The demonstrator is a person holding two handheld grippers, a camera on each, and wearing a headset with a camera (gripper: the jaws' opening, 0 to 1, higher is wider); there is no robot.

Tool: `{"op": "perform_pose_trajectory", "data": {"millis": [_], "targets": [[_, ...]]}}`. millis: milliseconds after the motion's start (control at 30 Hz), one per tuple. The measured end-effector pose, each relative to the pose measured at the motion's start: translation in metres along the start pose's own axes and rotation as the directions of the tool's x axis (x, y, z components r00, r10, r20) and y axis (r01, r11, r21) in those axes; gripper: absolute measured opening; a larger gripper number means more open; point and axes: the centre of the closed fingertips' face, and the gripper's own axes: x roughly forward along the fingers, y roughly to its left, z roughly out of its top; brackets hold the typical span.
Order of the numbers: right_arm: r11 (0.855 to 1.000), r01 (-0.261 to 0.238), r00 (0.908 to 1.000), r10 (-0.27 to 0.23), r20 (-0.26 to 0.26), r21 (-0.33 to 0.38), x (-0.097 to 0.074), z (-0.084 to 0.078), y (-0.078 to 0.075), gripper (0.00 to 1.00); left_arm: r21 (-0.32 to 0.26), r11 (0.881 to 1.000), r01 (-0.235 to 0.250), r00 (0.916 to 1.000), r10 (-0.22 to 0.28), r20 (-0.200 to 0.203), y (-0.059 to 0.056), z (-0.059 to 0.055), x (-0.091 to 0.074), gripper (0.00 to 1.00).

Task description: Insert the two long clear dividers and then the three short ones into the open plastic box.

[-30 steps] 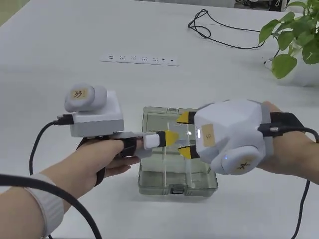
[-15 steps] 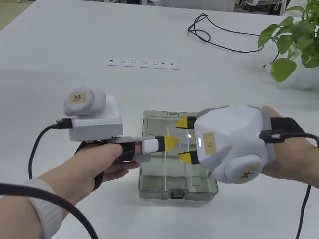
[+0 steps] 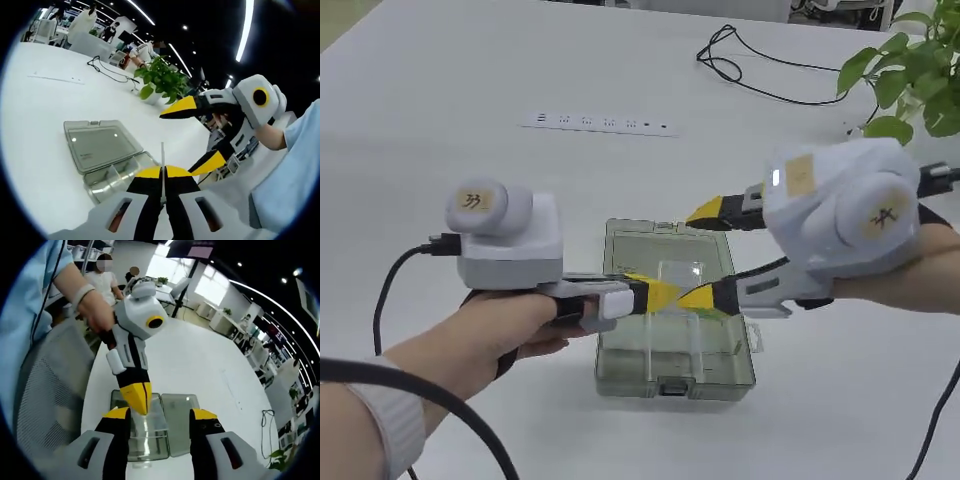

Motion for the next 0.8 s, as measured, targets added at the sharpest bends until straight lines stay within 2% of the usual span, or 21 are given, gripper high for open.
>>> {"op": "perform_pose_trajectory", "data": {"millis": [33,100,200,233,300,433,467,500,567,733,767,800], "targets": [[1.000,-0.012,0.9999,0.012,0.001,0.016,-0.001,0.000,0.001,0.48,0.000,1.000,0.006,1.0000,-0.006,-0.007,-0.001,-0.002,-0.001,0.00],[0.997,-0.049,0.9987,0.048,0.015,0.059,-0.004,0.000,0.003,0.47,0.048,0.998,0.037,0.9992,-0.036,-0.014,-0.007,-0.003,-0.002,0.00],[0.992,-0.088,0.9960,0.087,0.017,0.089,-0.010,0.001,0.004,0.39,0.082,0.994,0.065,0.9977,-0.064,-0.021,-0.013,-0.005,-0.003,0.00],[0.989,-0.113,0.9936,0.113,0.008,0.097,-0.012,0.000,0.006,0.36,0.090,0.993,0.071,0.9972,-0.068,-0.031,-0.013,-0.007,-0.004,0.00],[0.985,-0.136,0.9907,0.136,0.004,0.106,-0.012,-0.005,0.001,0.34,0.113,0.990,0.086,0.9958,-0.081,-0.043,-0.015,-0.009,-0.005,0.00],[0.974,-0.197,0.9801,0.198,-0.006,0.115,-0.016,-0.004,0.010,0.29,0.153,0.982,0.112,0.9923,-0.102,-0.069,-0.020,-0.014,-0.007,0.00],[0.967,-0.227,0.9732,0.230,-0.011,0.118,-0.017,-0.004,0.015,0.28,0.172,0.977,0.126,0.9904,-0.114,-0.078,-0.022,-0.015,-0.007,0.00],[0.965,-0.233,0.9714,0.237,-0.016,0.123,-0.017,-0.004,0.016,0.27,0.177,0.976,0.128,0.9902,-0.116,-0.078,-0.023,-0.015,-0.007,0.00],[0.950,-0.287,0.9563,0.291,-0.023,0.122,-0.019,-0.004,0.024,0.24,0.214,0.967,0.135,0.9884,-0.116,-0.097,-0.023,-0.018,-0.008,0.00],[0.937,-0.328,0.9409,0.336,-0.044,0.122,-0.016,-0.003,0.032,0.18,0.289,0.939,0.184,0.9807,-0.156,-0.118,-0.033,-0.020,-0.010,0.00],[0.927,-0.352,0.9315,0.361,-0.048,0.127,-0.016,-0.003,0.035,0.17,0.307,0.932,0.195,0.9793,-0.167,-0.115,-0.035,-0.020,-0.010,0.00],[0.921,-0.365,0.9258,0.375,-0.051,0.134,-0.016,-0.003,0.037,0.16,0.314,0.927,0.204,0.9776,-0.176,-0.116,-0.037,-0.020,-0.010,0.00]]}}
